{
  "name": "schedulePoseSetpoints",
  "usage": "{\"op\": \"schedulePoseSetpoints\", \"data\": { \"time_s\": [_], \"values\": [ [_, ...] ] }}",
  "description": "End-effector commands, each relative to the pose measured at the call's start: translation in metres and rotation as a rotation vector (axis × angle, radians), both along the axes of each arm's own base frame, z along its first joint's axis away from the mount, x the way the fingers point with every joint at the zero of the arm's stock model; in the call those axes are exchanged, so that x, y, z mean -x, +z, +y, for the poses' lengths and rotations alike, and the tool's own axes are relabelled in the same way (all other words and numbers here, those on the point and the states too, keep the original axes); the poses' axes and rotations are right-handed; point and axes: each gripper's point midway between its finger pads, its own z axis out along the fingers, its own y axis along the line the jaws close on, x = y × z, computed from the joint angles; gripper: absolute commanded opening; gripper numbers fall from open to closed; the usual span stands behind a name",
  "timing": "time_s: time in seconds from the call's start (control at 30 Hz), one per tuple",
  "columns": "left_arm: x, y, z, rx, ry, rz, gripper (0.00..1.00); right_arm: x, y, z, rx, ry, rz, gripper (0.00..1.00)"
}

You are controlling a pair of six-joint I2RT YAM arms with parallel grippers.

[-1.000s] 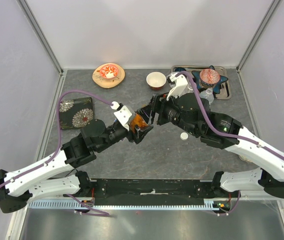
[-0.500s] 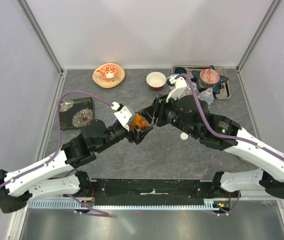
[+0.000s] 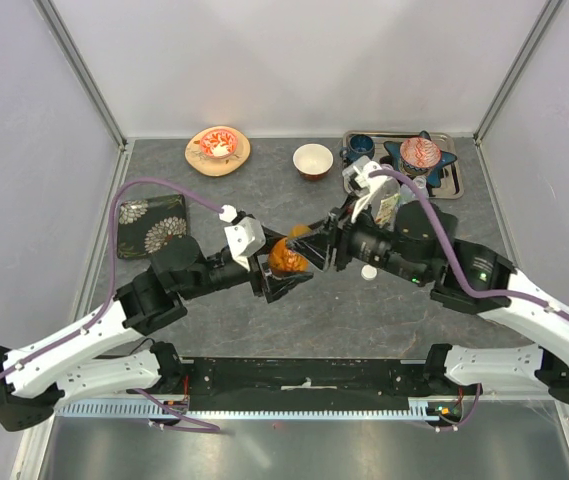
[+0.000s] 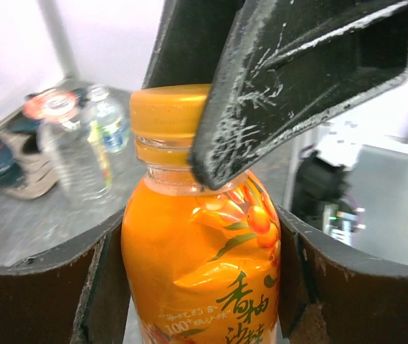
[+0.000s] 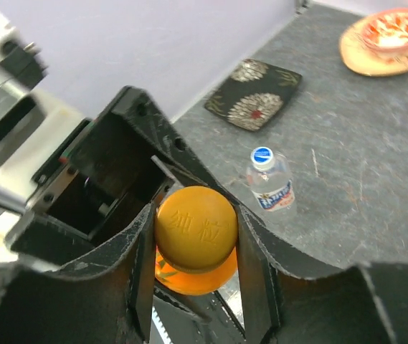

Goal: Unscrew the bottle caps

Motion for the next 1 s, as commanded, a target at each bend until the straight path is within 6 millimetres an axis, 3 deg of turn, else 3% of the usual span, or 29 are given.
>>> {"op": "schedulePoseSetpoints", "data": {
  "time_s": [0.0, 0.03, 0.13, 0.27, 0.4, 0.73, 0.97],
  "values": [
    [0.083, 0.042, -0.006, 0.076, -0.462, 0.046, 0.22, 0.026, 0.047, -0.007, -0.063, 0.177, -0.231, 0.0],
    [0.098, 0.047, -0.005, 0.074, -0.562, 0.051, 0.22, 0.041, 0.05, -0.003, -0.072, 0.269, -0.262, 0.0],
    [0.115, 0.052, -0.003, 0.075, -0.704, 0.122, 0.22, 0.068, 0.058, -0.003, -0.106, 0.418, -0.325, 0.0],
    [0.122, 0.054, 0.002, 0.083, -0.814, 0.182, 0.23, 0.107, 0.06, -0.003, -0.141, 0.631, -0.364, 0.0],
    [0.123, 0.059, 0.005, 0.105, -0.885, 0.186, 0.23, 0.131, 0.055, -0.004, -0.145, 0.784, -0.375, 0.0],
    [0.115, 0.045, 0.003, 0.066, -0.966, 0.249, 0.23, 0.178, 0.061, -0.018, -0.225, 1.055, -0.4, 0.0],
    [0.109, 0.038, 0.002, 0.048, -0.979, 0.27, 0.23, 0.185, 0.057, -0.023, -0.226, 1.1, -0.395, 0.0]
  ]
}}
